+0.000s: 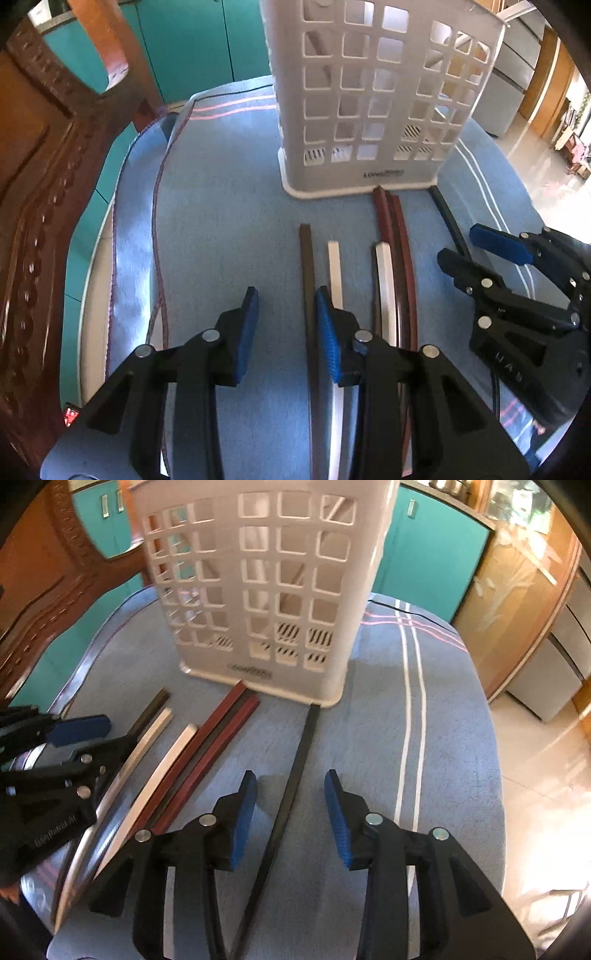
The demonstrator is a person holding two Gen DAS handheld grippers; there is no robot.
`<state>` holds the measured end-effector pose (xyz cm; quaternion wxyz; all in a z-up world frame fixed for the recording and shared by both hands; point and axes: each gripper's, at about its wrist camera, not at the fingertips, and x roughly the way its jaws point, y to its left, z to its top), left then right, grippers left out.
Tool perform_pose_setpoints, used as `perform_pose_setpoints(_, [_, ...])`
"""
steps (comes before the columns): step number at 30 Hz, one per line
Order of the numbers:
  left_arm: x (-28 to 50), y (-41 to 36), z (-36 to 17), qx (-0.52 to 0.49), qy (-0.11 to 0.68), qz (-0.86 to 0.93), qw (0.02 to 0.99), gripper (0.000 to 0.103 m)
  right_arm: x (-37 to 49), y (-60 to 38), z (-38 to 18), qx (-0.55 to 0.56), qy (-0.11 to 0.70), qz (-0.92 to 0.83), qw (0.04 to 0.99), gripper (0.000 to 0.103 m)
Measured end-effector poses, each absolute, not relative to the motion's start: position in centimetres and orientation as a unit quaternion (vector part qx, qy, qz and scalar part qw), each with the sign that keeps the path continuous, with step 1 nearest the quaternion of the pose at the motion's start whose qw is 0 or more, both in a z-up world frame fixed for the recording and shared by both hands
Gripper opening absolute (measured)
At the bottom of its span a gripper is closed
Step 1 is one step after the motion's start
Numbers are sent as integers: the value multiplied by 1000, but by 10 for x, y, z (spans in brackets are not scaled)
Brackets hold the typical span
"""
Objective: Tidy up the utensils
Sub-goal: 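Grasp the black chopstick with the right tool, then lift the black chopstick with the right tool and insert it into the caddy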
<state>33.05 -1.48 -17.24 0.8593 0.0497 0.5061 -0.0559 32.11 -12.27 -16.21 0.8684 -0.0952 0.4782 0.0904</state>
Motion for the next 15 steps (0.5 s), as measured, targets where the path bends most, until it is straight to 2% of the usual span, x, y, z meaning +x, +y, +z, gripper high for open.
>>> perform_pose_setpoints(1, [331, -16, -172, 50, 506, -54, 859, 31, 322, -122, -162, -91, 482, 90, 867, 38])
perform_pose_setpoints(3, [329, -20, -172, 46, 508, -65, 858, 16, 323, -120, -161, -80, 488, 101, 863, 28])
perform_pose_setpoints(5, [329, -23, -171, 47, 507, -73, 858, 10, 323, -116, -160, -81, 488, 112, 862, 11])
perform_pose_setpoints(10, [326, -16, -168, 13, 504, -83, 860, 7, 320, -121, -157, -50, 486, 139, 861, 6])
perform_pose_setpoints(15, [306, -1, -135, -15, 462, -105, 881, 7, 302, -137, -125, -15, 444, 180, 878, 6])
